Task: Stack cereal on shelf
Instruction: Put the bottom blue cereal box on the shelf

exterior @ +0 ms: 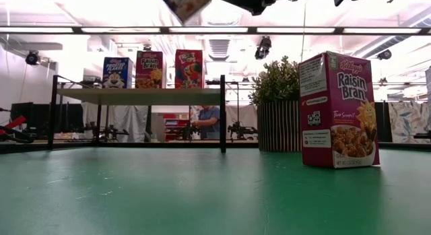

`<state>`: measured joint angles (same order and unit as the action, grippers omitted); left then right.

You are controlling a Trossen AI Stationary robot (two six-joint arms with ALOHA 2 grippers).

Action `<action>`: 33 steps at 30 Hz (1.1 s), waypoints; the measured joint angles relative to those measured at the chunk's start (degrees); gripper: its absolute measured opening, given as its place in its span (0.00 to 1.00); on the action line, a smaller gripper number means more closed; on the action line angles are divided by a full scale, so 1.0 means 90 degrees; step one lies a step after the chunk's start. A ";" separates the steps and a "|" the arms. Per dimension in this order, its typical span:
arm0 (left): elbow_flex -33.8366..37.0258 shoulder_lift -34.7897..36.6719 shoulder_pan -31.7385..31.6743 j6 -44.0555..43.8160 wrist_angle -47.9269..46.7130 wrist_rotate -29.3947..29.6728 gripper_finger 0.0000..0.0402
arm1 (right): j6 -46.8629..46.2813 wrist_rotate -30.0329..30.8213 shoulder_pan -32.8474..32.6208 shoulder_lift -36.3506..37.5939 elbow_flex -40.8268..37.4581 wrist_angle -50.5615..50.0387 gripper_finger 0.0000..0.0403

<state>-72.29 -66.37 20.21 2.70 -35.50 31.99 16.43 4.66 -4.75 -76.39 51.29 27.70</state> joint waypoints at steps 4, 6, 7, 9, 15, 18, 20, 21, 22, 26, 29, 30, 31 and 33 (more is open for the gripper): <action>-0.0947 -0.0213 -0.0097 -0.0084 -0.1881 -0.0007 0.42 | -0.0107 0.0006 0.0000 0.0265 0.0000 -0.0301 0.72; -0.1474 -0.0336 -0.0216 -0.0220 -0.2950 -0.0011 0.42 | -0.0165 0.0008 0.0000 0.0398 0.0002 -0.0436 0.72; -0.1739 -0.0400 -0.0301 -0.0305 -0.3525 -0.0009 0.42 | -0.0168 0.0007 0.0000 0.0444 0.0002 -0.0511 0.72; -0.2196 -0.0537 -0.0540 -0.0501 -0.4591 -0.0007 0.42 | -0.0177 0.0004 0.0000 0.0479 0.0002 -0.0587 0.71; -0.2627 -0.0660 -0.1635 -0.0604 -0.6036 -0.0033 0.42 | -0.0184 -0.0002 0.0000 0.0468 0.0002 -0.0622 0.69; -0.2504 -0.0567 -0.2357 -0.0104 -0.6046 -0.0344 0.42 | -0.0189 -0.0005 0.0000 0.0466 0.0002 -0.0710 0.70; -0.2465 -0.0527 -0.2807 0.0288 -0.5995 -0.0485 0.41 | -0.0206 -0.0013 0.0000 0.0466 0.0002 -0.0725 0.70; -0.2457 -0.0516 -0.3034 0.0476 -0.5997 -0.0488 0.41 | -0.0206 -0.0013 0.0000 0.0466 0.0002 -0.0724 0.70; -0.2451 -0.0512 -0.3255 0.0662 -0.6004 -0.0496 0.40 | -0.0206 -0.0017 0.0000 0.0466 0.0002 -0.0721 0.70; -0.2398 -0.0519 -0.4147 0.1508 -0.5982 -0.0869 0.38 | -0.0206 -0.0021 0.0000 0.0461 0.0002 -0.0747 0.70; -0.2325 -0.0510 -0.4793 0.2085 -0.5853 -0.1549 0.36 | -0.0209 -0.0026 0.0001 0.0461 0.0002 -0.0806 0.69; -0.2277 -0.0510 -0.4991 0.2280 -0.5783 -0.1702 0.35 | -0.0209 -0.0029 0.0000 0.0461 0.0002 -0.0833 0.69; -0.2221 -0.0505 -0.5191 0.2462 -0.5705 -0.1805 0.35 | -0.0209 -0.0037 0.0001 0.0458 0.0002 -0.0852 0.70; -0.2108 -0.0492 -0.5566 0.2825 -0.5536 -0.2045 0.34 | -0.0209 -0.0039 0.0002 0.0458 0.0002 -0.0855 0.70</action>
<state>-91.26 -70.80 -29.89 28.12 -85.33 13.58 14.55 4.32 -4.74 -72.27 51.31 20.01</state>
